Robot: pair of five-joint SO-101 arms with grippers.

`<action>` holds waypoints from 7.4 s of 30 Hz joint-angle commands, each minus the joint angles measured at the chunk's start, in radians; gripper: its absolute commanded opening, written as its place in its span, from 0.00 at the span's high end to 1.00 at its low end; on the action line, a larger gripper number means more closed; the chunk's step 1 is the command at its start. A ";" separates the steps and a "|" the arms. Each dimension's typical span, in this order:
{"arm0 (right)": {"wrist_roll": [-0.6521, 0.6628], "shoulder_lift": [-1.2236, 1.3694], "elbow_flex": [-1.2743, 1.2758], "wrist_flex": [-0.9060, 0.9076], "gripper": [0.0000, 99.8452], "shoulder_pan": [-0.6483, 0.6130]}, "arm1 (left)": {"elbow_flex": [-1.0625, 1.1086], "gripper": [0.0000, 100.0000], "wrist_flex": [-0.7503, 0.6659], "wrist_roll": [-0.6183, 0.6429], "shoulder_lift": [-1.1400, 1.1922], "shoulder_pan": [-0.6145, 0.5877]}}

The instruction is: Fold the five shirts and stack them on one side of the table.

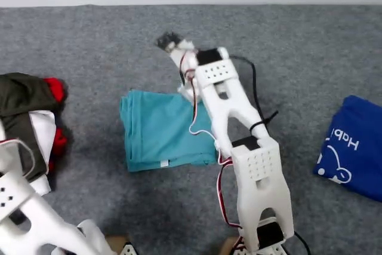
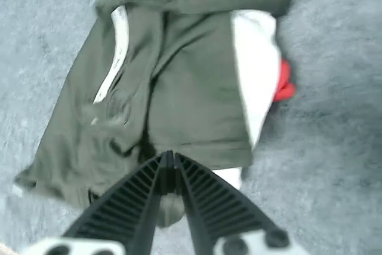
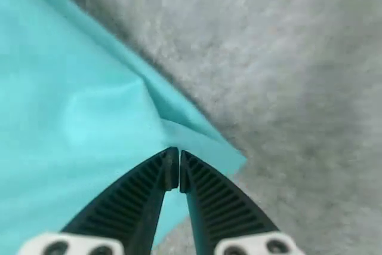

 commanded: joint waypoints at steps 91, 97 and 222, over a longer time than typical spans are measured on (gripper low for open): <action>-0.637 -0.441 0.620 0.237 0.69 -0.110 | -0.980 0.96 0.299 0.143 0.918 0.402; -0.647 -0.260 0.483 0.229 0.69 -0.156 | -0.783 0.96 0.210 0.046 0.807 0.252; -1.033 0.309 -0.278 0.194 0.98 0.348 | -0.400 0.97 0.299 0.103 0.466 0.322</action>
